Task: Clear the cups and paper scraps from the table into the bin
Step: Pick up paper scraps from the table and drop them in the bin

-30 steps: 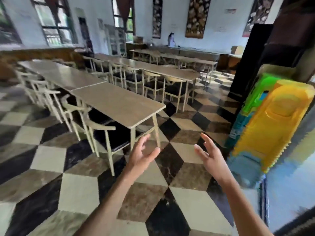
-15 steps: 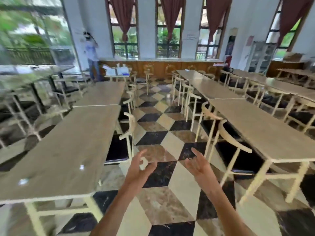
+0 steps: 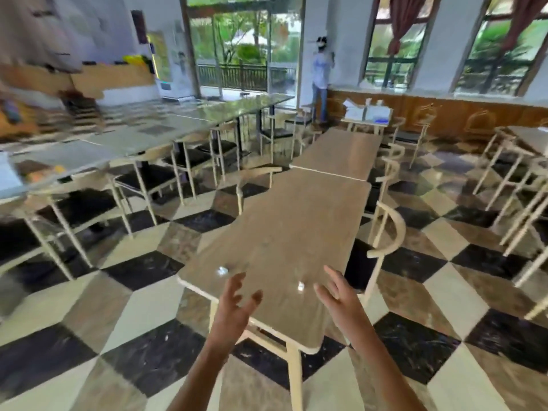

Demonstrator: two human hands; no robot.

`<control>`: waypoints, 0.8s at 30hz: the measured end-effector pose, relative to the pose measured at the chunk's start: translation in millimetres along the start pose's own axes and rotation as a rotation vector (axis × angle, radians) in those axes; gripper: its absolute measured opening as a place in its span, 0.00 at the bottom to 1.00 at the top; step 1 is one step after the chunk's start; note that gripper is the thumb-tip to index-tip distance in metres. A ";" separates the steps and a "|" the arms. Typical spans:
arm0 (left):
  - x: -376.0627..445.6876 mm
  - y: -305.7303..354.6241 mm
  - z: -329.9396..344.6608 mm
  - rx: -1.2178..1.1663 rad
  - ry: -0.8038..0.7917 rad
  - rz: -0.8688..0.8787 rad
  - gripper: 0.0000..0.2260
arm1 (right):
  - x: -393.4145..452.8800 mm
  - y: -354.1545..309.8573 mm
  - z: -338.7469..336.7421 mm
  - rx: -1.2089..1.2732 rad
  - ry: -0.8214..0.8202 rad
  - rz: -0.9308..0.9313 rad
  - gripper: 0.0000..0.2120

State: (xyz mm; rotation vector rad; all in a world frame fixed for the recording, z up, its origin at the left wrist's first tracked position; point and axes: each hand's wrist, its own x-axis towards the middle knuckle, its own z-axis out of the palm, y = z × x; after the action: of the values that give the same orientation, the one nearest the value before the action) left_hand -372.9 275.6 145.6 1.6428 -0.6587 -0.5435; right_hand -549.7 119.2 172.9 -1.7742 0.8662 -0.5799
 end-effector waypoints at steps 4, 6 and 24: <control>49.7 -39.9 -25.6 0.031 0.091 -0.124 0.27 | 70.5 15.2 44.9 0.033 -0.104 0.006 0.28; 77.1 -58.2 -33.7 0.032 0.124 -0.173 0.24 | 105.7 26.0 65.7 0.061 -0.149 0.009 0.28; 276.5 -168.2 -77.9 0.106 0.135 -0.515 0.17 | 311.2 90.6 241.7 0.023 -0.447 0.322 0.28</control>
State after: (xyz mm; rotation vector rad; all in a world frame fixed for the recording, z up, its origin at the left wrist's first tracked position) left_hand -98.6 161.5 -4.7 1.9392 -0.1588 -0.7655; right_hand -205.3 -0.8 -1.6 -1.6098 0.7990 0.0204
